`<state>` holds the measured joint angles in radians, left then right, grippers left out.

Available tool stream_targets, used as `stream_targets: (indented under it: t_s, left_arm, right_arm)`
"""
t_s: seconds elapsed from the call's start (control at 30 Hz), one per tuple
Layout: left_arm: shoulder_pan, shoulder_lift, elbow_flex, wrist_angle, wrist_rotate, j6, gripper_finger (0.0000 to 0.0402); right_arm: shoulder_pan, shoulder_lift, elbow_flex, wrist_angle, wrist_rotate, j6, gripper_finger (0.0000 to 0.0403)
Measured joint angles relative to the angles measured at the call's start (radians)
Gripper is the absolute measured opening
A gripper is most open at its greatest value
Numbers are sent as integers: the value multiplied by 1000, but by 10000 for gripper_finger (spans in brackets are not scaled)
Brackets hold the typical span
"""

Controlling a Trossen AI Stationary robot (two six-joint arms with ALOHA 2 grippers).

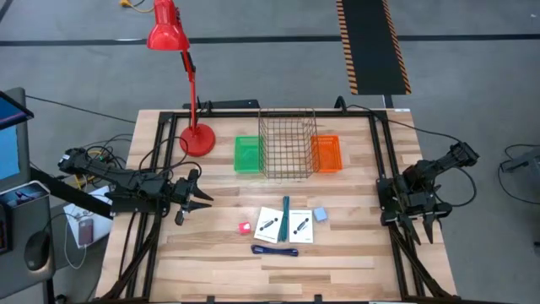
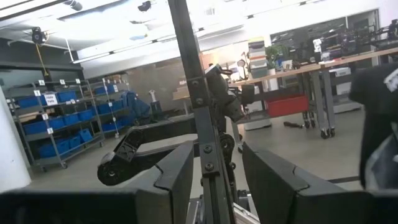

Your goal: Pick and place items into bin

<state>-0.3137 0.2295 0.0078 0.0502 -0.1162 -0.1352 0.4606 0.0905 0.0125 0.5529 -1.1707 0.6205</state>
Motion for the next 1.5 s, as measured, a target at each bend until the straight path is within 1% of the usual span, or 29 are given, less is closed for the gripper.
stream_targets:
  t_s: [1.07, 1.27, 1.4, 1.5]
  left_arm:
    - [0, 0, 0, 1, 0, 0, 84]
    - [0, 0, 0, 6, -21, 94, 84]
    - [0, 0, 0, 6, -25, 114, 84]
    - [0, 0, 0, 12, -52, 114, 84]
  right_arm:
    - [0, 0, 0, 0, 0, 0, 133]
    - [0, 0, 0, 0, 0, 0, 134]
    - [0, 0, 0, 0, 0, 0, 133]
    - [0, 0, 0, 0, 0, 0, 133]
